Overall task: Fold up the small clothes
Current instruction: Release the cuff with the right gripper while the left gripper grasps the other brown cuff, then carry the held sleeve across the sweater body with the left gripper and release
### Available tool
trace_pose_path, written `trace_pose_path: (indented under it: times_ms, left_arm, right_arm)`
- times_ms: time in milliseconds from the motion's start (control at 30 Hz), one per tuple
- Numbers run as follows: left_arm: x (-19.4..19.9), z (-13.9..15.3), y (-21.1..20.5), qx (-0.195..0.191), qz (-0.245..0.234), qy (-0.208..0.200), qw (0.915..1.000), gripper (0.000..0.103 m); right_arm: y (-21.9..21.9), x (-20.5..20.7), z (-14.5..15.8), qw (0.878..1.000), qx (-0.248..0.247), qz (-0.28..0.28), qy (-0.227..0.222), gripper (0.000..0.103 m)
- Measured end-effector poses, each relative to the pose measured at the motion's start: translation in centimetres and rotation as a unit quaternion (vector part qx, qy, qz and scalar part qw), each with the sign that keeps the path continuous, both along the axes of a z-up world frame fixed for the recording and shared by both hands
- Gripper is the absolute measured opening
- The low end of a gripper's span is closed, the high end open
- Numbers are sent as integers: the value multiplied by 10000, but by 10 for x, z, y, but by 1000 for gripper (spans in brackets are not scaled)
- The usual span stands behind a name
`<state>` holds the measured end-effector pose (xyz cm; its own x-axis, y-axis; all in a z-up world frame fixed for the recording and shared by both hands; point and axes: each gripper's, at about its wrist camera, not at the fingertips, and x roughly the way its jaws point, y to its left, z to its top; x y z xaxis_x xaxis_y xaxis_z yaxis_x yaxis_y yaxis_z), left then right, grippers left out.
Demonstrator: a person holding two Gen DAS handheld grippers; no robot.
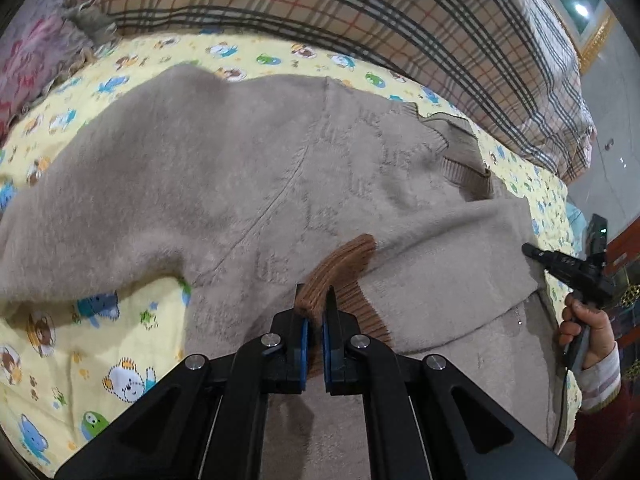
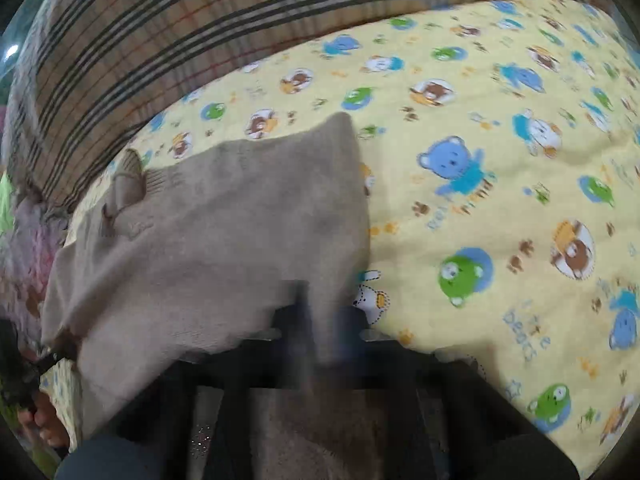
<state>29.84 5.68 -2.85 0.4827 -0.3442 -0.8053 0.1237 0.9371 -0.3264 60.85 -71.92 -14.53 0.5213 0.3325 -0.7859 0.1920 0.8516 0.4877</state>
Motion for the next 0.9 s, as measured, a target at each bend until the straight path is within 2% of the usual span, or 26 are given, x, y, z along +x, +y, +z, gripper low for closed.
trace_pose_path:
  times_ms: [133,200,267,300,367,433,467,533,633,767,900]
  left_arm:
    - [8,5,-12,-3,-182,21,9998,3]
    - [13,-7,-18,354,-107,123,9992,3]
    - [15,-18,-17,545,22,237,9982,4]
    - [13,-19,-13,524,103,227,9983,4]
    - [5,-13,-9,553,181,122,9982,7]
    - [-6,-6,-4,660,267,54,9974,8]
    - [-12,-4,0,632,320,52,9975,8]
    - [-28,-1,17,420,478,59,9980,13]
    - [-52,1,46,181,822,70,9964,20]
    - [-77,4,95,103,1397,-6,9901,45]
    - [-83,14,152,136,1964,-97,9804,46]
  right_arm:
    - [-16,-19,22,9986,-74,-352,-397,8]
    - [-14,-19,18,9986,-198,-388,-288,8]
    - [-9,-16,4,9995,-126,-278,23,11]
    - [-8,-17,-1,9993,-70,-325,151,14]
    - [-7,-27,-1,9989,36,-464,78,23]
    - [-5,-43,8,9981,-7,-608,-114,46]
    - [-4,-52,15,9975,-13,-656,-254,49]
    - [3,-73,28,9961,182,-618,-597,50]
    - [23,-96,37,9945,549,-312,-834,50]
    - [60,-112,39,9932,794,105,-846,50]
    - [98,-129,39,9930,755,455,-788,50]
